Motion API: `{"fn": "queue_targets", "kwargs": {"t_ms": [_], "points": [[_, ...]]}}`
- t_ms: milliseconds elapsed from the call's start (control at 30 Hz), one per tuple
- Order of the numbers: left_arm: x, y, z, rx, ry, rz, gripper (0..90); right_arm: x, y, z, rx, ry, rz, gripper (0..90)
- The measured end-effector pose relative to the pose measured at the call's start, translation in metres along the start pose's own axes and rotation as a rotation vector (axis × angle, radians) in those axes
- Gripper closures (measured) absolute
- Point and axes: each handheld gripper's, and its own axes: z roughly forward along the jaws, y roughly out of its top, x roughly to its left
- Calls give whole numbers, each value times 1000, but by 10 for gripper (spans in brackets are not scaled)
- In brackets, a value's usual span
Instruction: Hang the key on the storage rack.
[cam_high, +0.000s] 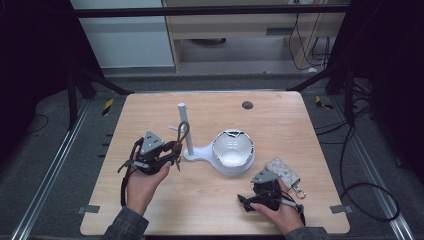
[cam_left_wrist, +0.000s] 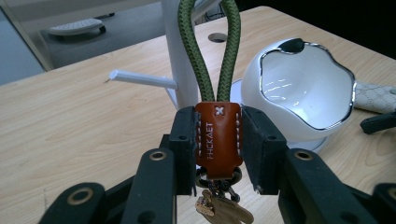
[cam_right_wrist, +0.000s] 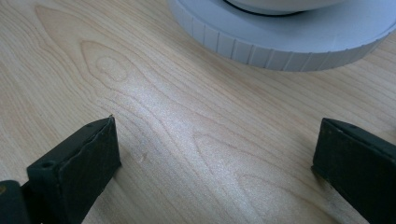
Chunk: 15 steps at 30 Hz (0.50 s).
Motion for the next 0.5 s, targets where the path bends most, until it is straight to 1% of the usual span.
{"fn": "queue_targets", "kwargs": {"t_ms": [67, 233, 333, 500], "points": [[1, -1, 4, 0, 2, -14, 662, 0, 0, 0, 0, -1, 0, 6], [2, -3, 13, 9, 9, -19, 662, 0, 0, 0, 0, -1, 1, 6], [3, -3, 15, 14, 13, -16, 661, 0, 0, 0, 0, -1, 1, 6], [4, -4, 16, 15, 15, -23, 662, 0, 0, 0, 1, -1, 3, 6]]}}
